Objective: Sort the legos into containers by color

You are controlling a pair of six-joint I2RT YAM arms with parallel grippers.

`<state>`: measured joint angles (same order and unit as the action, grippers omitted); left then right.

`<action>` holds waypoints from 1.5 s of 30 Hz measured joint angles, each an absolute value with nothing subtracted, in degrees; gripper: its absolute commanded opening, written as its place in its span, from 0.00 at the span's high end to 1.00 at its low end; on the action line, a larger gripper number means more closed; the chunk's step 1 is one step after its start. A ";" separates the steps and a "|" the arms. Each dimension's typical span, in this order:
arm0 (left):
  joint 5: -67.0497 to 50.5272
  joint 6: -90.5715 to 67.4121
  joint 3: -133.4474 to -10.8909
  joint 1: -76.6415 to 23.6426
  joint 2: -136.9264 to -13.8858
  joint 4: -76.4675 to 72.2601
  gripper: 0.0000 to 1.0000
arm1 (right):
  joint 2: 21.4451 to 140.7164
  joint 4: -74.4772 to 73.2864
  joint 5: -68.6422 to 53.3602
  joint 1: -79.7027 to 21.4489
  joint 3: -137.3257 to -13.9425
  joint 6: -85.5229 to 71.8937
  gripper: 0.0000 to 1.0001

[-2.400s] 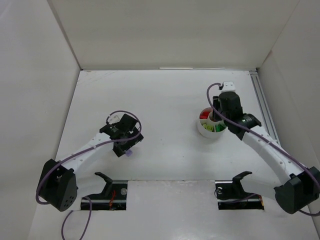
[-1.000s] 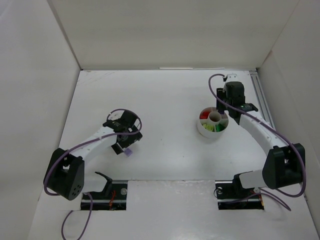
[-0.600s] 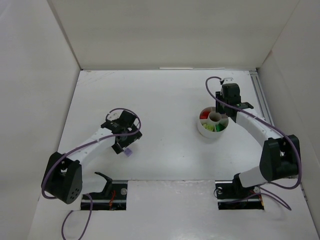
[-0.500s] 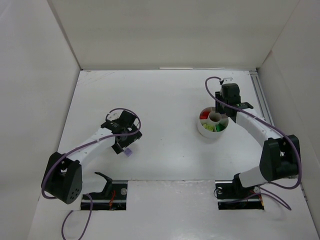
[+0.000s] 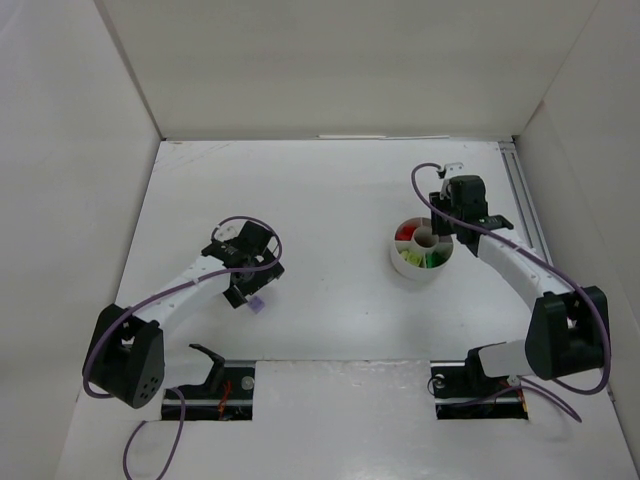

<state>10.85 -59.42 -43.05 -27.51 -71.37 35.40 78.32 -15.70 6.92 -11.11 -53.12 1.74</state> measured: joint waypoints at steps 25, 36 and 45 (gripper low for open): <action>10.85 -59.42 -43.11 -27.51 -70.54 35.42 0.00 | 68.66 -17.54 1.34 -7.53 -52.56 2.79 0.49; 11.31 -63.42 -39.97 -27.51 -70.48 35.79 0.14 | 64.42 -17.54 0.91 -7.14 -50.78 2.85 0.48; 12.29 -67.24 -37.82 -26.87 -70.78 36.27 0.45 | 64.53 -17.58 0.91 -7.14 -50.50 3.03 0.48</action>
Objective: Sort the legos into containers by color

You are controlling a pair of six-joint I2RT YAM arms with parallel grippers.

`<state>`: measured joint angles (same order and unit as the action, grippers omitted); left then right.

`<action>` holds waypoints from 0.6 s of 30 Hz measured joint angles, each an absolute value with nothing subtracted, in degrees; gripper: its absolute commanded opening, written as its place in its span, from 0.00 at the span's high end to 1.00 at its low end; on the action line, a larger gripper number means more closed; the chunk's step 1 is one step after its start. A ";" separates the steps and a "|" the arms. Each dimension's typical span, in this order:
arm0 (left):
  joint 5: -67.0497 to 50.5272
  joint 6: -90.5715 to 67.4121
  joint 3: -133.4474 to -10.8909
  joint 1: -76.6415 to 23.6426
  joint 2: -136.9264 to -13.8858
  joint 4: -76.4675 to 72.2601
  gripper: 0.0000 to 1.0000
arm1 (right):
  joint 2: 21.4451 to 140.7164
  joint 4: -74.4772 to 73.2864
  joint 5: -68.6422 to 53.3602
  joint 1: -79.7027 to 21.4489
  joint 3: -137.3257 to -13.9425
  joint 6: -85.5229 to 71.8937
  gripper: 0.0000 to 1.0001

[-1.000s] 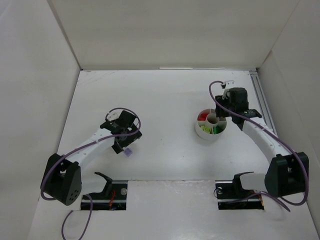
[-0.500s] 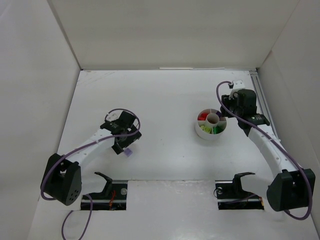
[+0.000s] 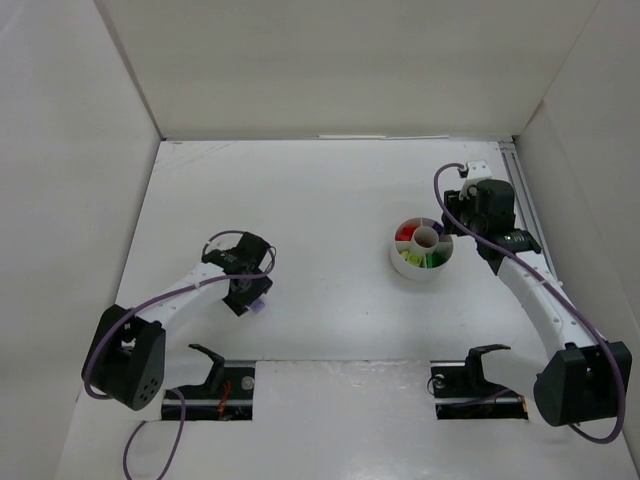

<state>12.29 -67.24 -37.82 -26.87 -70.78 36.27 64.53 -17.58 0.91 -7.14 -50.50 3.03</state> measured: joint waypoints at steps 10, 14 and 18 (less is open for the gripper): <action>12.23 -68.42 -35.46 -26.87 -70.81 34.81 0.63 | 64.62 -17.56 0.89 -7.14 -50.43 3.05 0.48; 12.12 -68.36 -35.11 -26.87 -70.78 34.63 0.79 | 64.60 -17.58 0.84 -7.14 -49.98 3.05 0.48; 11.66 -65.49 -35.16 -27.24 -70.43 32.95 0.82 | 64.51 -17.50 -0.89 -7.14 -49.63 3.86 0.44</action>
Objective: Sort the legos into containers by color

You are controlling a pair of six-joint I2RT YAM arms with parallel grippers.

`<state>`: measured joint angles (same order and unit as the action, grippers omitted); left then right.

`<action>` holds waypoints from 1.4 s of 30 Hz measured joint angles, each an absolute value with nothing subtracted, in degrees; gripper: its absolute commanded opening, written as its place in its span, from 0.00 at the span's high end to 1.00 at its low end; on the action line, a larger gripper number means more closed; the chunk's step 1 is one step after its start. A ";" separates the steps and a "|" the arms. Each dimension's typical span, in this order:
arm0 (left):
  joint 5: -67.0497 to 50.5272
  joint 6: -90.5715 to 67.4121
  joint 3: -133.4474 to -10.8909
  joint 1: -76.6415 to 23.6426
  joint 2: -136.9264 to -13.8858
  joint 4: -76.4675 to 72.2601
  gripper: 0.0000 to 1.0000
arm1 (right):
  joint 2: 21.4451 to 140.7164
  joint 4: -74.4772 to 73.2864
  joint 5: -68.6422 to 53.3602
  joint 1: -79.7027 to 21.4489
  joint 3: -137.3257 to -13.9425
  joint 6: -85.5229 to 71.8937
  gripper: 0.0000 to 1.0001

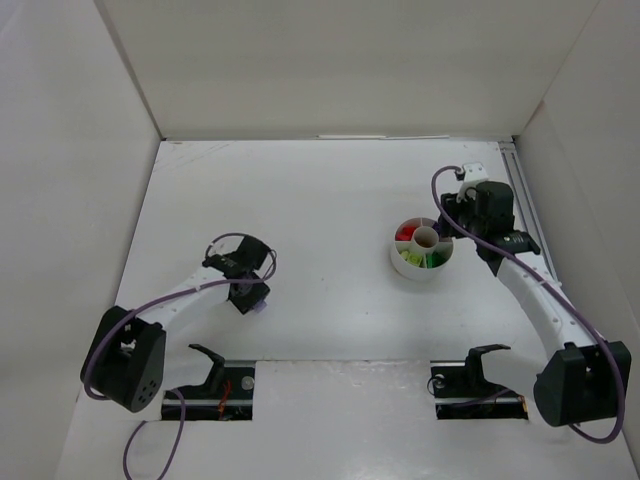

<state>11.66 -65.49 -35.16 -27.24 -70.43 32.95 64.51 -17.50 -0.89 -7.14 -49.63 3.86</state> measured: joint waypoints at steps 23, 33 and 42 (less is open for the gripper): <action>-4.64 -60.73 -47.55 -29.43 -55.90 -1.56 0.74 | 49.50 6.79 -31.73 -28.23 -39.46 10.02 0.27; -0.05 -70.61 -47.22 -34.46 -56.51 -8.56 0.74 | 64.55 22.37 -10.55 -46.00 -43.57 1.54 0.27; 4.08 -73.91 -47.16 -36.82 -55.75 -9.32 0.74 | 71.05 31.40 -2.02 -47.66 -47.18 -2.81 0.27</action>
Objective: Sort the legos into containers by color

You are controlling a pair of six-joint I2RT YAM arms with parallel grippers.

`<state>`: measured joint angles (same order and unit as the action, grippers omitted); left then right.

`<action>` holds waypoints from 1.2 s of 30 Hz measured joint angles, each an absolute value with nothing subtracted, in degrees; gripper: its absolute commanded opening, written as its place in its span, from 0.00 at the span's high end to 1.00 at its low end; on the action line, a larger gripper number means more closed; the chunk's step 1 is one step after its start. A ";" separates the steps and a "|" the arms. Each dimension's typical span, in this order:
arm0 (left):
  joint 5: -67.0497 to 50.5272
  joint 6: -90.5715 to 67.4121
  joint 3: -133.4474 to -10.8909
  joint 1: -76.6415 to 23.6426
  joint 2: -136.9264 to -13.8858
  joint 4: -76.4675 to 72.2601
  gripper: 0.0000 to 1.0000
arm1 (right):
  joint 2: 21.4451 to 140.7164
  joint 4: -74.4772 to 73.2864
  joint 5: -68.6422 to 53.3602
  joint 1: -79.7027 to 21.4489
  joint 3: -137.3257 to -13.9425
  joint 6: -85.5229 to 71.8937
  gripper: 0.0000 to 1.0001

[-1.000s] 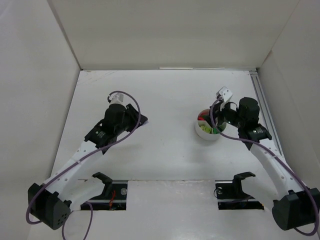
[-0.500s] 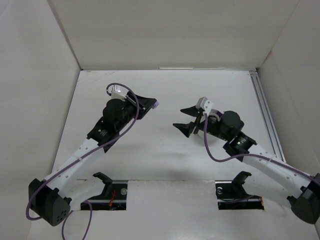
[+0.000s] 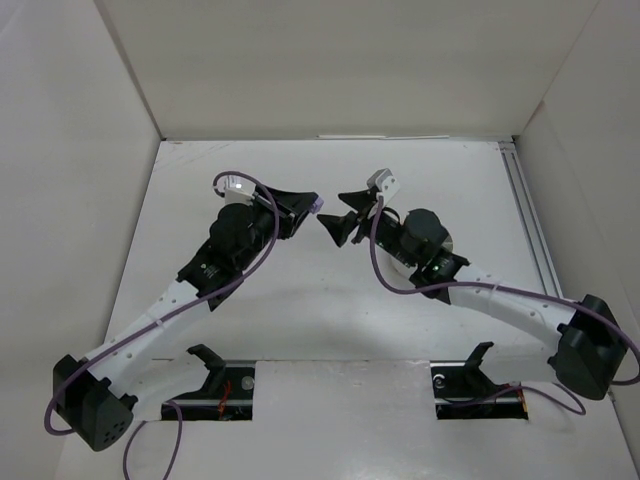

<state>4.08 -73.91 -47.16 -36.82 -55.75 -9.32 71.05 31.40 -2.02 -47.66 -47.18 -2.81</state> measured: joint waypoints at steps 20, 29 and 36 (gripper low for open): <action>9.37 -75.33 -45.74 -39.05 -54.04 -10.04 0.50 | 78.87 35.24 -6.20 -48.45 -53.43 -7.73 0.90; 10.31 -72.60 -47.29 -39.72 -54.78 -7.31 0.00 | 72.95 29.10 -3.36 -47.51 -53.43 -7.70 1.00; 12.14 -66.06 -54.57 -37.39 -58.94 0.58 0.00 | 62.72 13.41 -1.50 -34.70 -51.64 -7.81 1.00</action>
<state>12.14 -66.06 -54.57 -37.39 -58.94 0.58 62.72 13.41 -1.50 -34.70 -51.64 -7.81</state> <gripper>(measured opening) 0.997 0.340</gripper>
